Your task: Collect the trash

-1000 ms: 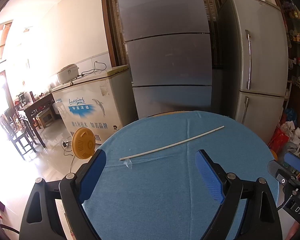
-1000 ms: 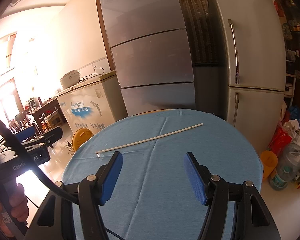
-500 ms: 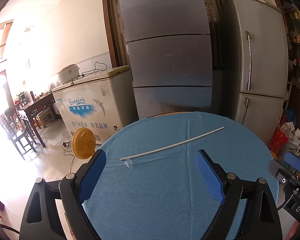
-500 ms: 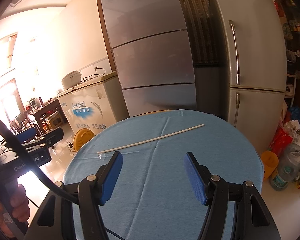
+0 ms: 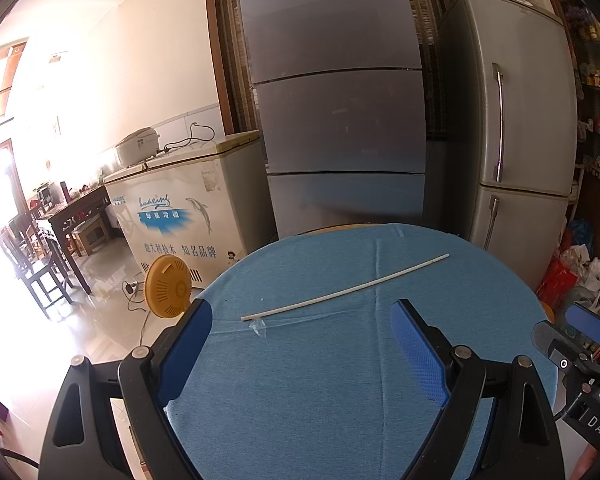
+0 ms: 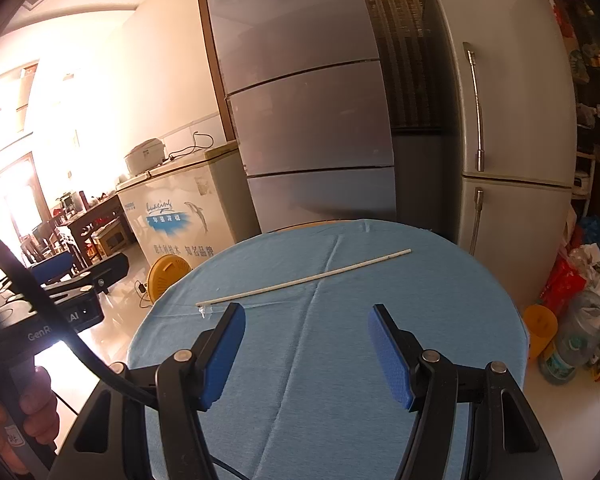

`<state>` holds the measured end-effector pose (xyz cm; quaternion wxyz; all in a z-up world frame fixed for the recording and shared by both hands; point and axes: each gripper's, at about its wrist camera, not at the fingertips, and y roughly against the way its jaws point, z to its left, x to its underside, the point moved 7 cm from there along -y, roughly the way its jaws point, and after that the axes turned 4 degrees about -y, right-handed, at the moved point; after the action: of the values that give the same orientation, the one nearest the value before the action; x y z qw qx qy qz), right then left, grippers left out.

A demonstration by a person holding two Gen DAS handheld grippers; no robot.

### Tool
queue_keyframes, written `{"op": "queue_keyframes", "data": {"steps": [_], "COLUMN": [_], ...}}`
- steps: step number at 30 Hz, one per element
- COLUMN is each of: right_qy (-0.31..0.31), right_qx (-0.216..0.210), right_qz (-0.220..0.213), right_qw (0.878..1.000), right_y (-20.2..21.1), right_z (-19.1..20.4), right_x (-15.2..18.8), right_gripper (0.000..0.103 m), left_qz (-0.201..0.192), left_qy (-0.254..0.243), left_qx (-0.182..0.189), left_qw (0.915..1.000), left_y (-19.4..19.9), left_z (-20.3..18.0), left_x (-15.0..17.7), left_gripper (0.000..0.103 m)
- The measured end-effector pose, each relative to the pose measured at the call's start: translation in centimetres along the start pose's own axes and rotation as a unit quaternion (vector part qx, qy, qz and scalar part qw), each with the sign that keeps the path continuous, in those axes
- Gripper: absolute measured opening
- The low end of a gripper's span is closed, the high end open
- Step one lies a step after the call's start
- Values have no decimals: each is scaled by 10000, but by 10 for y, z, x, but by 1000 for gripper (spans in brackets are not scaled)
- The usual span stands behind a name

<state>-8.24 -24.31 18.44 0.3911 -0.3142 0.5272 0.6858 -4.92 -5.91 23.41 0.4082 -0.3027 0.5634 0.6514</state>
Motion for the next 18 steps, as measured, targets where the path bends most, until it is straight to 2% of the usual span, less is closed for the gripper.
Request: {"op": "queue_keyframes", "data": {"steps": [18], "right_qy": [44], "right_qx": [-16], "right_qz": [11], "right_qw": [10000], "right_y": [-3], "right_z": [4], "right_x": [0], "right_gripper": [68], "left_qz": [9], "left_qy": [2], "left_qx": [-1], "left_qw": [10000], "left_y": [-1], "left_z": [2], "left_x": [0], "left_gripper": [91]}}
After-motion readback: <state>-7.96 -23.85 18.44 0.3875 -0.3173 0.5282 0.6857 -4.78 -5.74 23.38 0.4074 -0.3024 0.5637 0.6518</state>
